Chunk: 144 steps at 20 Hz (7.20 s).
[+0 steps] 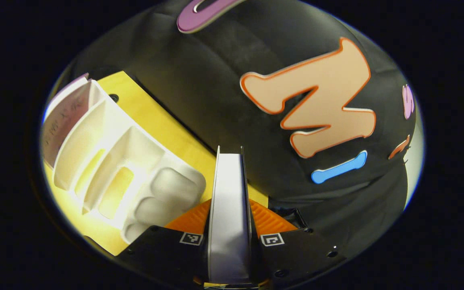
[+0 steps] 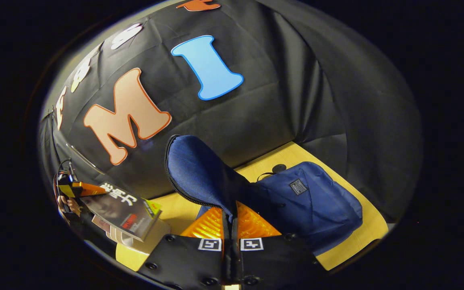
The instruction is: Open the schoolbag, grab two books from the bookshelf and put them into the schoolbag.
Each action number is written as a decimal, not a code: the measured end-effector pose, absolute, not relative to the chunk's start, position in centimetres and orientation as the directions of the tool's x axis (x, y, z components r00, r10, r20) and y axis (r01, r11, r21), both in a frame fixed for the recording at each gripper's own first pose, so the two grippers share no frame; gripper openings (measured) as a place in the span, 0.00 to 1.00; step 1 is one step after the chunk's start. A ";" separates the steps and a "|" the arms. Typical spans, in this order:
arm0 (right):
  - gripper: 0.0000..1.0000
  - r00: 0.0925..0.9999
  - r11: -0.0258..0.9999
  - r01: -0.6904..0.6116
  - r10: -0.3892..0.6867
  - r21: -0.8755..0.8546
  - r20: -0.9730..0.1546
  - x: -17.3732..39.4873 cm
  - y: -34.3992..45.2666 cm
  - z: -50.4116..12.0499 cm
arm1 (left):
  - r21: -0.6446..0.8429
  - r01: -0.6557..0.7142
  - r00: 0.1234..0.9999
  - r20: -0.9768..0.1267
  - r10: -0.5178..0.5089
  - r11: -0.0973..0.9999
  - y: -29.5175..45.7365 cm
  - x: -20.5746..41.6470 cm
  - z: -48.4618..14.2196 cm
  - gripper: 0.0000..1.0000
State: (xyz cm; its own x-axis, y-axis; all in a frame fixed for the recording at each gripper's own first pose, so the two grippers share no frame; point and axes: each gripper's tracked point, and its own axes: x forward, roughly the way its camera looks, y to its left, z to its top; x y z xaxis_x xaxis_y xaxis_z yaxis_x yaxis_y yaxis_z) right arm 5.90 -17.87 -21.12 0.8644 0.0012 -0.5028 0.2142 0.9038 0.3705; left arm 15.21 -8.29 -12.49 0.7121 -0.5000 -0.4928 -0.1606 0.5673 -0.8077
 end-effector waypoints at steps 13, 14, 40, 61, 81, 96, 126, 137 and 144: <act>0.04 0.879 0.889 0.139 0.092 0.437 -0.468 6.6 -17.9 -19.4 | -0.867 -0.239 0.619 -0.484 -0.618 0.438 -28.3 15.9 -21.3 0.38; 0.04 0.880 0.883 0.134 0.103 0.450 -0.463 6.7 -18.0 -19.2 | -0.878 -0.251 0.628 -0.468 -0.622 0.408 -29.6 15.9 -21.3 0.37; 0.03 0.866 0.870 0.078 0.183 0.487 -0.465 6.3 -17.8 -20.3 | -0.569 -0.006 0.555 -0.686 -0.471 0.822 -33.3 11.9 -28.9 0.84; 0.03 0.858 0.898 0.116 0.125 0.425 -0.498 6.1 -18.1 -20.6 | -0.036 0.183 0.945 -0.270 -0.186 0.982 -8.2 14.9 -3.2 0.94; 0.03 0.858 0.894 0.197 0.041 0.402 -0.511 6.3 -18.4 -20.9 | -0.015 -0.029 0.881 -0.472 0.019 0.999 21.4 17.0 -9.3 0.93; 0.05 0.854 0.892 0.222 0.016 0.393 -0.519 6.6 -18.6 -21.4 | -0.051 -0.027 0.627 -0.778 -0.023 0.998 23.2 16.1 -22.1 0.93; 0.05 0.860 0.879 0.242 0.002 0.411 -0.510 6.4 -19.3 -21.0 | -0.200 -0.054 0.661 -0.741 -0.115 0.978 26.6 15.6 -11.9 0.32; 0.05 0.863 0.876 0.245 -0.002 0.416 -0.505 6.2 -19.5 -20.8 | -0.587 -0.082 0.761 -0.559 -0.329 0.806 26.7 15.9 -4.7 0.32; 0.03 0.864 0.872 0.242 0.007 0.427 -0.503 6.2 -19.4 -20.9 | -0.809 -0.079 0.789 -0.407 -0.459 0.582 22.6 15.8 -4.0 0.34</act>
